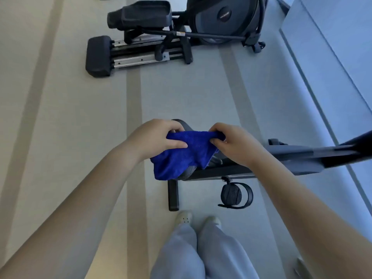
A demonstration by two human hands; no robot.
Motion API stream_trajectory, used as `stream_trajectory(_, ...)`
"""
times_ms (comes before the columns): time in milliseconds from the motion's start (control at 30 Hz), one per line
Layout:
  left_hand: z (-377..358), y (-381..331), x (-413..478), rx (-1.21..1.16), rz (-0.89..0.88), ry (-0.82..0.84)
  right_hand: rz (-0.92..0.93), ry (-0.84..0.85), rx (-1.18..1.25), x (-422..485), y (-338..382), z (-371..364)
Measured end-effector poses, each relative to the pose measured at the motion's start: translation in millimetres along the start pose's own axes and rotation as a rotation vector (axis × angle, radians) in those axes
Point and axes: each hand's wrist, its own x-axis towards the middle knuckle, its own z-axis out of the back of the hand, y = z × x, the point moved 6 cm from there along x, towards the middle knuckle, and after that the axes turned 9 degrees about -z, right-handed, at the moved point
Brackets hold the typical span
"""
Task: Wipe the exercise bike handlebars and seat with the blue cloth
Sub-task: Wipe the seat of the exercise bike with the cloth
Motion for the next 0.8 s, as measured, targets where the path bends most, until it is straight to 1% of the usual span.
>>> stream_trajectory(67, -8, 20, 0, -0.042, 0.033, 0.041, -0.014, 0.036, -0.013, 8, 0, -16)
stream_trajectory(133, -17, 41, 7, -0.058, 0.061, 0.047, -0.05, 0.043, -0.025, 19, -5, -29)
stream_trajectory(233, -29, 68, 25, -0.033, 0.084, 0.023, -0.148, -0.012, -0.029, 38, -15, -43)
stream_trajectory(400, -28, 86, 49, 0.185, 0.035, -0.051, -0.224, -0.139, 0.011, 60, -25, -54)
stream_trajectory(467, -26, 83, 51, 0.351, -0.014, -0.131, -0.227, -0.23, 0.066, 58, -27, -56)
stream_trajectory(533, -32, 69, 43, 0.48, -0.056, -0.328, -0.257, -0.378, 0.125, 49, -33, -55)
stream_trajectory(567, -41, 58, 36, 0.491, -0.044, -0.434, -0.3, -0.446, 0.147, 42, -39, -56)
stream_trajectory(600, -54, 50, 29, 0.464, -0.004, -0.479, -0.36, -0.491, 0.176, 36, -46, -58)
stream_trajectory(633, -71, 47, 25, 0.418, 0.065, -0.441, -0.433, -0.508, 0.218, 32, -54, -63)
stream_trajectory(700, -104, 53, 24, 0.338, 0.241, -0.273, -0.562, -0.485, 0.307, 31, -69, -73)
stream_trajectory(733, -112, 57, 26, 0.328, 0.279, -0.232, -0.588, -0.459, 0.335, 33, -74, -76)
stream_trajectory(800, -113, 66, 32, 0.354, 0.253, -0.224, -0.547, -0.398, 0.327, 38, -76, -81)
